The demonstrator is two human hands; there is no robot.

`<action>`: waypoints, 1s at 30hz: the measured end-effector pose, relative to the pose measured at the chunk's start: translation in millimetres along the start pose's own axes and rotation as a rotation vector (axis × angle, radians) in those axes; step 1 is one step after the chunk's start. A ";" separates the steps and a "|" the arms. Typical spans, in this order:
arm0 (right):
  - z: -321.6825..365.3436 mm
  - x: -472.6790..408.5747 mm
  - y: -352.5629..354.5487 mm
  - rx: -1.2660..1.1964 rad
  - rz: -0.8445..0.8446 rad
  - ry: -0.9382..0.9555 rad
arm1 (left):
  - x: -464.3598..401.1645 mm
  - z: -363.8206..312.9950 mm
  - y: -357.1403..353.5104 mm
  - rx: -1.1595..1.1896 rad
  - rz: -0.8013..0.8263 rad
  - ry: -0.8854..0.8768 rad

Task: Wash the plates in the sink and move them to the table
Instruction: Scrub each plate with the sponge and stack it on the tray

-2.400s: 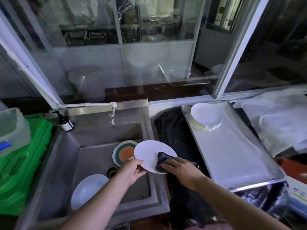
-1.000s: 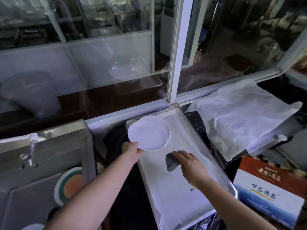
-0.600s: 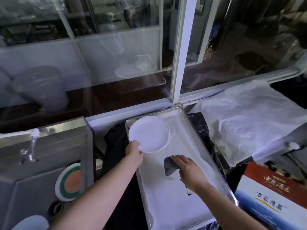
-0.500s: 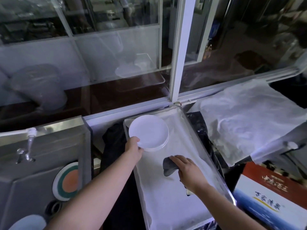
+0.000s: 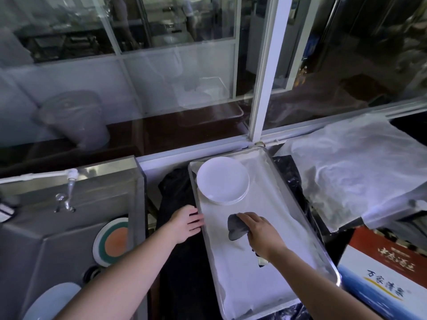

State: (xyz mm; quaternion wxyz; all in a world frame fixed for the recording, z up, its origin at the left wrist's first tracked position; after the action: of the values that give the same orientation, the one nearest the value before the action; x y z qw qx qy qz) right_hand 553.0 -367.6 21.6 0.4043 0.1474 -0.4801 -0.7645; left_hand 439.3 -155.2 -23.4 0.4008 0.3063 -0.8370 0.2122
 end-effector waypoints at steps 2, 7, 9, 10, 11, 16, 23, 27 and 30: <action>19.4 -1.4 -9.0 0.004 0.021 0.011 | 11.2 10.3 23.7 -0.093 0.001 -0.010; 85.5 -3.5 -44.6 0.042 0.059 0.037 | 31.5 44.9 104.0 -0.203 -0.014 -0.001; 116.3 -2.3 -63.8 0.041 0.073 0.053 | 42.3 56.2 140.6 -0.242 -0.029 -0.012; 132.8 -1.1 -74.3 0.029 0.072 0.058 | 47.3 60.3 161.0 -0.269 -0.046 -0.030; 151.4 1.2 -84.9 0.014 0.071 0.064 | 53.3 62.4 181.7 -0.294 -0.066 -0.064; 263.7 17.0 -138.8 -0.008 0.115 0.127 | 90.2 63.9 271.3 -0.528 -0.023 -0.299; 399.9 26.0 -228.9 0.056 0.272 0.219 | 139.3 86.9 418.5 -0.850 -0.111 -0.395; 436.8 28.3 -261.5 0.104 0.368 0.211 | 151.9 101.1 490.3 -0.850 -0.209 -0.369; 443.8 25.9 -280.9 0.134 0.416 0.194 | 152.2 116.1 522.3 -0.828 -0.254 -0.331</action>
State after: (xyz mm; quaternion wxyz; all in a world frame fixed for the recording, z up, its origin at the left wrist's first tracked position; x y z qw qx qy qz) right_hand 130.5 -54.9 6.1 0.5865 0.1448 -0.5087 -0.6134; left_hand -54.9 100.2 -27.1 0.3733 0.2505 -0.8597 -0.2425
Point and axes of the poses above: each hand's wrist, its own x-axis away from the middle knuckle, its own y-axis out of the back of the hand, z = x × y, the point moved 9 cm from there along -x, towards the middle knuckle, and after that the axes turned 2 degrees about -x, right-handed, at the moved point
